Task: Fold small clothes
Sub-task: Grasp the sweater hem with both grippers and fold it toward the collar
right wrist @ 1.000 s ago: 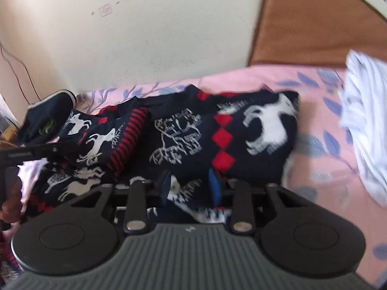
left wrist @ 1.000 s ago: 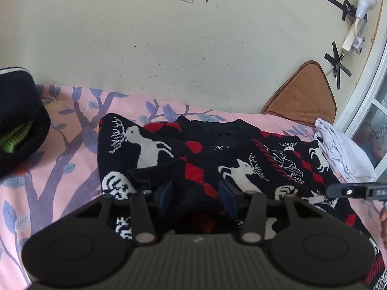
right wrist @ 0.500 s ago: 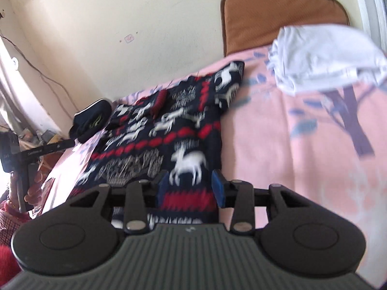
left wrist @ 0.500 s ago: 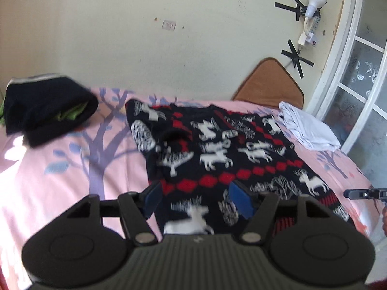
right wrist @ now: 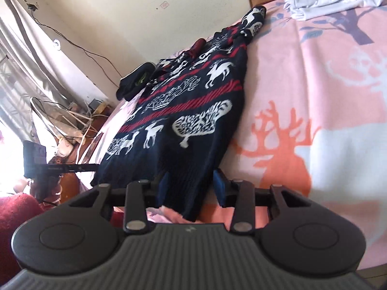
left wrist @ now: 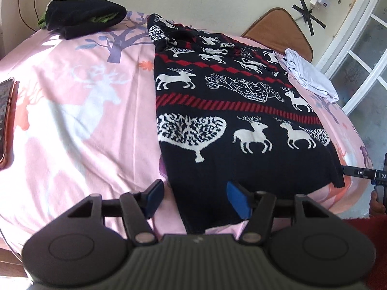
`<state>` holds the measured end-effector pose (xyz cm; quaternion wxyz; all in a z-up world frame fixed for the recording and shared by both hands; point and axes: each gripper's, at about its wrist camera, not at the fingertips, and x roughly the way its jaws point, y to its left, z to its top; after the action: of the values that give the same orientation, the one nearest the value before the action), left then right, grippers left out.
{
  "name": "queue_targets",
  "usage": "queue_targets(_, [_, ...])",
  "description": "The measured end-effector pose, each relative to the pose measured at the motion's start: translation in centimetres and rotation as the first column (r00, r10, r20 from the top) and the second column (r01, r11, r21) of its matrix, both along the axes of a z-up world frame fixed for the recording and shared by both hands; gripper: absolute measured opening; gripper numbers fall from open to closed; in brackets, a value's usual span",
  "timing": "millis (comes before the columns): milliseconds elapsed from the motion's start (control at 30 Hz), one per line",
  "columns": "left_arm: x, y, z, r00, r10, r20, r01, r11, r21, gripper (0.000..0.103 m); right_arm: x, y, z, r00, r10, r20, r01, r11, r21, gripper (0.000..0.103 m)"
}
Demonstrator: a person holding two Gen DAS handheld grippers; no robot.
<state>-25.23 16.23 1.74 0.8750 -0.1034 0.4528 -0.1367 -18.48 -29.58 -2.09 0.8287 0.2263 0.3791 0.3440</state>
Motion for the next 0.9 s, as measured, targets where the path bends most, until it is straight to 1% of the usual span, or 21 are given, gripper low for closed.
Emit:
queue_targets(33, [-0.2, -0.3, 0.1, 1.000, -0.001, -0.003, 0.001, 1.000, 0.007, 0.051, 0.0, 0.1, -0.2, 1.000, 0.001, -0.010, -0.001, 1.000, 0.021, 0.044])
queue_targets(67, [-0.4, -0.5, 0.1, 1.000, -0.007, -0.007, 0.007, 1.000, 0.020, 0.027, 0.1, 0.3, -0.3, 1.000, 0.003, -0.017, -0.002, 0.999, 0.039, 0.044])
queue_targets(100, [-0.5, -0.8, 0.1, 1.000, -0.010, -0.018, 0.011, 0.999, 0.034, 0.012, 0.1, 0.5, -0.4, 1.000, 0.001, -0.017, -0.001, 0.999, 0.050, 0.044])
queue_targets(133, [-0.3, -0.8, 0.0, 1.000, -0.008, -0.028, 0.009, 0.999, 0.037, 0.008, 0.3, 0.7, -0.6, 1.000, 0.000, -0.017, 0.001, 0.998, 0.060, 0.044])
queue_targets(167, [-0.2, -0.6, 0.1, 0.999, -0.005, -0.032, 0.005, 1.000, 0.021, 0.008, 0.3, 1.0, -0.6, 1.000, -0.002, -0.018, 0.003, 0.998, 0.067, 0.043])
queue_targets(233, [0.1, 0.3, 0.5, 0.999, 0.005, -0.034, -0.006, 0.999, -0.047, 0.008, 0.6, 1.3, -0.7, 1.000, -0.003, -0.011, 0.004, 0.999, 0.047, 0.028])
queue_targets(267, [0.3, 1.0, 0.9, 1.000, 0.015, -0.025, -0.017, 0.995, -0.095, 0.008, 0.7, 1.5, -0.7, 1.000, -0.003, -0.005, 0.003, 0.999, 0.041, 0.008])
queue_targets(300, [0.5, 1.7, 1.5, 1.000, 0.028, -0.009, -0.029, 0.990, -0.140, 0.008, 0.8, 1.4, -0.5, 1.000, -0.008, 0.006, 0.008, 0.998, 0.060, 0.008])
queue_targets(367, [1.1, 3.1, 3.1, 0.997, 0.060, 0.038, -0.050, 0.974, -0.222, 0.008, 1.2, 0.6, 0.5, 0.999, -0.033, 0.043, 0.027, 0.991, 0.134, 0.008])
queue_targets(433, [2.4, 4.1, 4.5, 0.992, 0.089, 0.090, -0.060, 0.957, -0.284, 0.008, 2.4, -0.3, 2.0, 0.993, -0.076, 0.089, 0.058, 0.979, 0.193, 0.008])
queue_targets(500, [4.6, 4.9, 5.5, 0.984, 0.124, 0.126, -0.077, 0.943, -0.325, 0.008, 4.6, -1.1, 3.4, 0.985, -0.119, 0.123, 0.087, 0.967, 0.241, 0.008])
queue_targets(533, [5.7, 5.1, 6.0, 0.980, 0.136, 0.142, -0.083, 0.940, -0.332, 0.008, 5.9, -1.2, 4.1, 0.981, -0.139, 0.134, 0.101, 0.962, 0.252, 0.008])
queue_targets(600, [8.9, 5.1, 7.0, 0.970, 0.158, 0.182, -0.095, 0.945, -0.312, 0.008, 9.0, -1.1, 5.4, 0.972, -0.182, 0.150, 0.143, 0.961, 0.238, 0.008])
queue_targets(667, [12.8, 4.9, 7.3, 0.963, 0.181, 0.201, -0.114, 0.946, -0.304, 0.008, 12.5, -0.6, 6.1, 0.961, -0.232, 0.154, 0.201, 0.961, 0.191, 0.008])
queue_targets(700, [15.0, 4.7, 7.1, 0.957, 0.206, 0.202, -0.140, 0.943, -0.302, 0.009, 14.5, 0.0, 6.2, 0.949, -0.276, 0.152, 0.254, 0.956, 0.149, 0.008])
queue_targets(733, [17.1, 4.6, 6.7, 0.949, 0.247, 0.197, -0.182, 0.937, -0.297, 0.015, 16.3, 0.7, 6.0, 0.935, -0.321, 0.152, 0.308, 0.946, 0.105, 0.008])
queue_targets(767, [18.9, 4.5, 6.1, 0.939, 0.293, 0.181, -0.235, 0.930, -0.283, 0.028, 17.7, 1.3, 5.7, 0.920, -0.352, 0.174, 0.347, 0.936, 0.057, 0.010])
queue_targets(800, [20.4, 4.4, 5.3, 0.931, 0.333, 0.148, -0.292, 0.926, -0.240, 0.031, 18.8, 1.9, 5.4, 0.907, -0.371, 0.198, 0.379, 0.925, 0.000, 0.024])
queue_targets(833, [21.2, 4.2, 4.6, 0.929, 0.351, 0.117, -0.323, 0.923, -0.207, 0.031, 19.5, 2.0, 5.0, 0.896, -0.402, 0.189, 0.419, 0.906, -0.059, 0.036])
queue_targets(867, [21.1, 4.1, 3.9, 0.936, 0.336, 0.106, -0.310, 0.928, -0.205, 0.034, 19.4, 1.8, 4.8, 0.898, -0.405, 0.171, 0.420, 0.906, -0.058, 0.050])
queue_targets(900, [20.7, 4.0, 3.4, 0.948, 0.296, 0.117, -0.267, 0.940, -0.214, 0.038, 18.4, 1.3, 4.5, 0.914, -0.368, 0.173, 0.376, 0.926, -0.018, 0.050])
